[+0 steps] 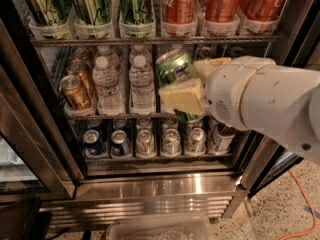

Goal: Pick green can from top shelf of fridge

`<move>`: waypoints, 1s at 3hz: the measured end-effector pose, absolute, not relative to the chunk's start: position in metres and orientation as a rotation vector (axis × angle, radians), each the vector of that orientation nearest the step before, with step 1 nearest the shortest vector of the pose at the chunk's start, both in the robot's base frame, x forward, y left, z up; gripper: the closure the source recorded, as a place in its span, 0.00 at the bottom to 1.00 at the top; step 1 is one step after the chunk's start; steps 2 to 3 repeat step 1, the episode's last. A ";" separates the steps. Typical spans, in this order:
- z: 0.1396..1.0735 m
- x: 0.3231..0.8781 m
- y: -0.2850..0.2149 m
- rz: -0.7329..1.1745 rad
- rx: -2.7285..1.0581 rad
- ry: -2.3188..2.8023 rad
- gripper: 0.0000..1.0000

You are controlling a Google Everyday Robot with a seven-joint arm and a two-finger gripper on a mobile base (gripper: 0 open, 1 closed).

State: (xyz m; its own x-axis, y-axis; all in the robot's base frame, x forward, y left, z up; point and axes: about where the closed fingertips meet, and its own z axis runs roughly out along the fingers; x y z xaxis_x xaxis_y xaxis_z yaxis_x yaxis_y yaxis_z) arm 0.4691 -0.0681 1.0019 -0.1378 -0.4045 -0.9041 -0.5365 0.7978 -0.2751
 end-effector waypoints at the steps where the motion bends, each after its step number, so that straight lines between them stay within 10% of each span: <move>1: 0.993 0.442 -0.027 0.226 -0.838 1.747 1.00; 3: 0.993 0.442 -0.027 0.226 -0.838 1.747 1.00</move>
Offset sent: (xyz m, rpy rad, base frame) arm 0.0000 0.0000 0.0000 0.0000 0.0000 0.0000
